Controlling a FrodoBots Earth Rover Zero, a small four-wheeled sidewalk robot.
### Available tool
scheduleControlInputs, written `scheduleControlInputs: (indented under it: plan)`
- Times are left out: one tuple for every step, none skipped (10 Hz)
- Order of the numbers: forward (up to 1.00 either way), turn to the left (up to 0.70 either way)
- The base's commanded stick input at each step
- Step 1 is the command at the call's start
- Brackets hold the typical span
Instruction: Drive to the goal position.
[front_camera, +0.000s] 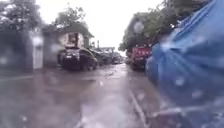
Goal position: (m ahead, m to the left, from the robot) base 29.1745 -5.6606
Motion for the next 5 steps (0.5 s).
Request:
scheduleControlInputs:
  plan:
    - [1.00,0.00]
    - [1.00,0.00]
    - [1.00,0.00]
    - [1.00,0.00]
    - [1.00,0.00]
